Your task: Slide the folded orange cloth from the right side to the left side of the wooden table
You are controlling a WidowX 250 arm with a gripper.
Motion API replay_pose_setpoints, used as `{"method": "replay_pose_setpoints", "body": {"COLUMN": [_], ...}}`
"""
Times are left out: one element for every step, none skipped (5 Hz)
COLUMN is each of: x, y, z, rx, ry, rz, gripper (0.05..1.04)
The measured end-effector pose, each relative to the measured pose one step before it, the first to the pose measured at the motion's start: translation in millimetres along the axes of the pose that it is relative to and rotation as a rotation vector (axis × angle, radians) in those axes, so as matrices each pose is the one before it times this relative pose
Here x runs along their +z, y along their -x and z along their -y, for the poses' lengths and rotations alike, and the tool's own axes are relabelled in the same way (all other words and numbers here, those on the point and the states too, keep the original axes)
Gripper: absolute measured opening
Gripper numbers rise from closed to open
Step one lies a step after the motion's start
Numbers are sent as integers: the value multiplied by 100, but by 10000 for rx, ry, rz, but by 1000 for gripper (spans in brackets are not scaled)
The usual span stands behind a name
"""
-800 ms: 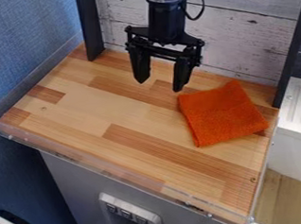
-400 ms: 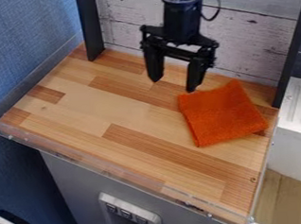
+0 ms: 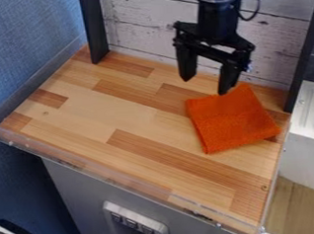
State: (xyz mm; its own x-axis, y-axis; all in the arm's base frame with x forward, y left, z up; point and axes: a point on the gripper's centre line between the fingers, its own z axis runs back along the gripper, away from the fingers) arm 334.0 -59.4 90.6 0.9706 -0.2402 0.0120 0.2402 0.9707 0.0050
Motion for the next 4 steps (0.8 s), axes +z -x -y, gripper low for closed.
{"method": "replay_pose_setpoints", "body": {"x": [-146, -41, 133, -872], "y": [-500, -1047, -236, -104], "z": [1267, 521, 175, 155], "rx": [-604, -441, -284, -285], "ry": [-19, 36, 134, 132], "rz": [185, 112, -44, -118], "gripper": [999, 999, 952, 671]}}
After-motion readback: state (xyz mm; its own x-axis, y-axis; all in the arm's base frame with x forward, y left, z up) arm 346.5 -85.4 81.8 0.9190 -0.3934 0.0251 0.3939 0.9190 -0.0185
